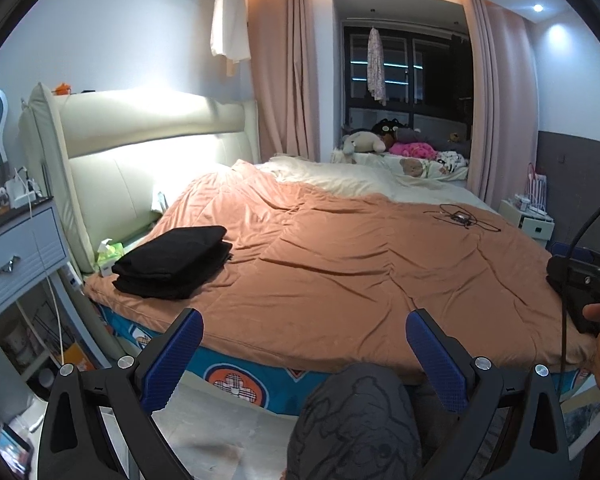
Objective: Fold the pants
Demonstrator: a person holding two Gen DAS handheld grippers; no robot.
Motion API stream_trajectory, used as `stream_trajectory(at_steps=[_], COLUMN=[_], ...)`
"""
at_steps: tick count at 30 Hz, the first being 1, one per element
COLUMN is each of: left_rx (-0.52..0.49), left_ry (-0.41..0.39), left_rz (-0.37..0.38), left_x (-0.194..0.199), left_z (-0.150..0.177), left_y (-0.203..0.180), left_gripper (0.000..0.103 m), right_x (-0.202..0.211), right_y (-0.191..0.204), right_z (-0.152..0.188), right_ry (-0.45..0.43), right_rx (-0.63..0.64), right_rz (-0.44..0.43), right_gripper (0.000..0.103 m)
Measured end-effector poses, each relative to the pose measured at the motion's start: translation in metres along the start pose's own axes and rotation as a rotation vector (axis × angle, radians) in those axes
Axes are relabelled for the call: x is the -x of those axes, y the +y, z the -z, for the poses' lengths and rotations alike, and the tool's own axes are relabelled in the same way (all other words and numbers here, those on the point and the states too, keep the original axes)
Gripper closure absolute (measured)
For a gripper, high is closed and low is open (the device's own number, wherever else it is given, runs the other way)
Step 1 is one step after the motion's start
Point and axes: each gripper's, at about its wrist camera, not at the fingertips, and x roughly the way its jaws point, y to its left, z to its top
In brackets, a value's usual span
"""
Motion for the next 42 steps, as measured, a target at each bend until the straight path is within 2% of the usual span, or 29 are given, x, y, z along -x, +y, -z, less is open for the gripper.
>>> stream_trajectory(at_steps=[9,13,42], left_rx=[0.037,0.024,0.03], left_ry=[0.007,0.01,0.011], left_rz=[0.004,0.007,-0.003], left_x=[0.007,0.008,0.008], left_z=[0.024,0.03,0.033], left_y=[0.001,-0.003,-0.009], left_gripper=[0.001,0.001,0.001], right_x=[0.016,0.016,0.015], right_y=[0.032,0.038,0.028], right_z=[0.028,0.037,0.041], right_ry=[-0.027,-0.028,-0.026], right_rx=[0.012,0.011,-0.03], right_rz=[0.034,0.047,0.049], right_gripper=[0.0,0.0,0.0])
